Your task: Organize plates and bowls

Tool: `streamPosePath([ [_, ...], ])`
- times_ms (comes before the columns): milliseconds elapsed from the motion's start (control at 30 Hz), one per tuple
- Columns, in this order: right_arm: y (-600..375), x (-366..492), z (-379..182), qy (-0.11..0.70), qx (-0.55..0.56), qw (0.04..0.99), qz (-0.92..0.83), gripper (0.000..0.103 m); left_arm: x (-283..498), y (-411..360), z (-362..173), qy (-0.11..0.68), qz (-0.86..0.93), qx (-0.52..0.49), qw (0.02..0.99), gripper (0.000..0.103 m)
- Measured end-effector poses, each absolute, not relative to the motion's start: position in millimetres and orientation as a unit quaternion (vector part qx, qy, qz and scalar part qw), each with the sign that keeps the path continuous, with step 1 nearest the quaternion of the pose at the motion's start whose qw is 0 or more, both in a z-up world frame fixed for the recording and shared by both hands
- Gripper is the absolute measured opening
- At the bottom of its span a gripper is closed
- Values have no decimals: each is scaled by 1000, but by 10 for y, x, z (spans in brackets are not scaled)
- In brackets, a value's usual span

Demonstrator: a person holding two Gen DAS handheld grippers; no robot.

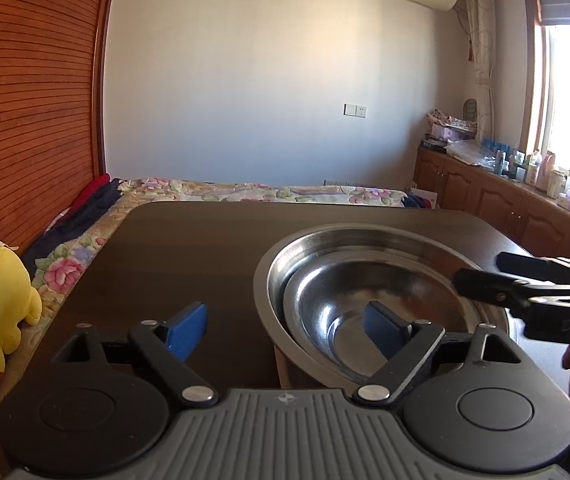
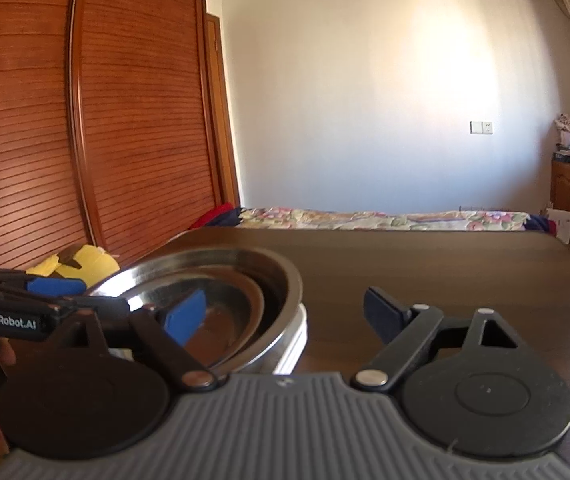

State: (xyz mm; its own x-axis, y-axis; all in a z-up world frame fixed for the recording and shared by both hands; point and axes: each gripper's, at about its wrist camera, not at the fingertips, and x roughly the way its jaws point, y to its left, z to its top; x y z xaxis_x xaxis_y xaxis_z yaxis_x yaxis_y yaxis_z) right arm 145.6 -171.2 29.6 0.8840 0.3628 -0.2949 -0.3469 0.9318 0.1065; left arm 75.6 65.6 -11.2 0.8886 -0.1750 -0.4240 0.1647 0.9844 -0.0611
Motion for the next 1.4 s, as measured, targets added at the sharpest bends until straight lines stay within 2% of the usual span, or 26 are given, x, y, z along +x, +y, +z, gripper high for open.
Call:
streamPosePath([
  [33, -1727, 1437, 315, 154, 24, 972, 178, 95, 746, 658, -97, 218, -85, -12, 972, 90],
  [100, -1752, 1404, 348, 146, 19, 975, 169, 97, 721, 669, -71, 212, -82, -13, 974, 93],
  [167, -1777, 1372, 384, 143, 17, 976, 164, 103, 682, 675, -36, 207, -79, -14, 975, 97],
  [267, -1826, 1303, 441, 136, 18, 977, 162, 103, 623, 682, 36, 196, -71, -15, 978, 103],
  [833, -2013, 891, 786, 112, 31, 988, 99, 103, 244, 349, 345, 183, -48, 21, 982, 103],
  [1400, -2061, 758, 598, 140, 25, 988, 57, 103, 6, 103, 324, 189, -58, 28, 980, 103],
])
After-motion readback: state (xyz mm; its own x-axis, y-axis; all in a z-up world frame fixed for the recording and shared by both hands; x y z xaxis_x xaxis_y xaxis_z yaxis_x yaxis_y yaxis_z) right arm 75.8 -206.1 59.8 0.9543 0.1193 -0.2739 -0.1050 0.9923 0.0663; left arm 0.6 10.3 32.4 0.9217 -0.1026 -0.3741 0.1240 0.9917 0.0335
